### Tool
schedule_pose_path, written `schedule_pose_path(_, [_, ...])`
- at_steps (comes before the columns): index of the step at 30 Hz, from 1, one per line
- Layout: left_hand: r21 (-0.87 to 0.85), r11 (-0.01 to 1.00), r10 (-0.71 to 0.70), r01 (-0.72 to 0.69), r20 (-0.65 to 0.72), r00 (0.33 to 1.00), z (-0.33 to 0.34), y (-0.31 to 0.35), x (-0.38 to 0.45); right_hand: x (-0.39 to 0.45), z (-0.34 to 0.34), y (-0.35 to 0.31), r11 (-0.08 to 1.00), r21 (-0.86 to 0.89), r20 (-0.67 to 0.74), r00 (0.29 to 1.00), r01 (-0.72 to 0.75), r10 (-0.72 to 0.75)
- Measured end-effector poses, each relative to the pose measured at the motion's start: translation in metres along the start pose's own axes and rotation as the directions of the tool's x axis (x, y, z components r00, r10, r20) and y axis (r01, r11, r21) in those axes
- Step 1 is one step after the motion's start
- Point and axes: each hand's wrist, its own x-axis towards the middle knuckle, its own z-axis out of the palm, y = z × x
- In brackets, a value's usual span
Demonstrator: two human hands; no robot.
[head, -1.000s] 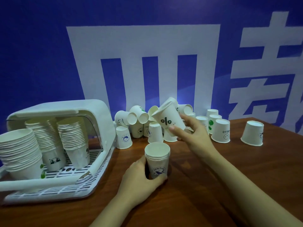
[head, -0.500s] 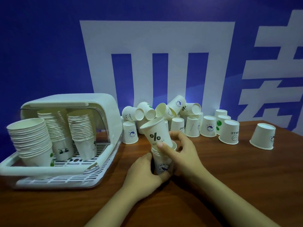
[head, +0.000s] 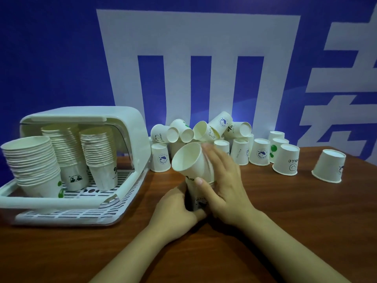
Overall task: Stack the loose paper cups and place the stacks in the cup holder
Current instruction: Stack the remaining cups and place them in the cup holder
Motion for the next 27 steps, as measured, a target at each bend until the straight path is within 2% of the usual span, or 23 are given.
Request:
schedule_pose_path(3, [0.002,1.0,0.018,-0.018,0.015,1.0,-0.001,0.002,-0.002,0.003,-0.002,-0.003,0.999,0.024,-0.034,0.999,0.037,-0.036])
schedule_pose_path(6, [0.001,1.0,0.02,-0.02,0.006,1.0,-0.001,0.001,-0.001,0.0,0.0,-0.005,0.997,-0.059,-0.035,0.998,0.057,-0.059])
schedule_pose_path(10, [0.0,1.0,-0.025,0.025,-0.02,0.999,-0.001,-0.002,0.001,-0.005,-0.003,0.008,0.99,-0.136,-0.196,0.981,-0.02,-0.007])
schedule_pose_path(12, [0.035,0.999,-0.009,0.01,-0.016,1.0,0.001,-0.002,0.001,-0.007,-0.005,0.019,0.986,-0.155,-0.22,0.975,-0.054,0.018])
schedule_pose_path(16, [0.06,0.998,-0.022,0.023,-0.015,1.0,0.004,-0.003,0.004,-0.01,-0.004,0.033,0.985,-0.068,-0.255,0.958,-0.157,0.135])
schedule_pose_path(21, [0.03,0.999,-0.031,0.032,-0.023,0.999,-0.001,0.003,0.001,-0.009,-0.006,0.028,0.999,0.014,-0.267,0.962,-0.051,0.053])
schedule_pose_path(23, [0.038,0.998,-0.048,0.049,-0.033,0.998,0.0,0.005,0.0,-0.005,-0.002,0.035,0.97,0.145,-0.333,0.913,-0.197,0.236])
schedule_pose_path(25, [0.056,0.996,-0.062,0.064,-0.033,0.998,-0.001,0.007,-0.001,0.002,0.002,0.046,0.868,0.234,-0.353,0.794,-0.437,0.495])
schedule_pose_path(26, [0.058,0.996,-0.065,0.067,-0.032,0.997,-0.001,0.007,-0.001,0.005,0.004,0.052,0.824,0.195,-0.348,0.748,-0.532,0.565])
schedule_pose_path(27, [0.047,0.997,-0.065,0.066,-0.036,0.997,0.0,0.007,-0.002,0.009,0.007,0.059,0.812,0.102,-0.33,0.751,-0.575,0.573])
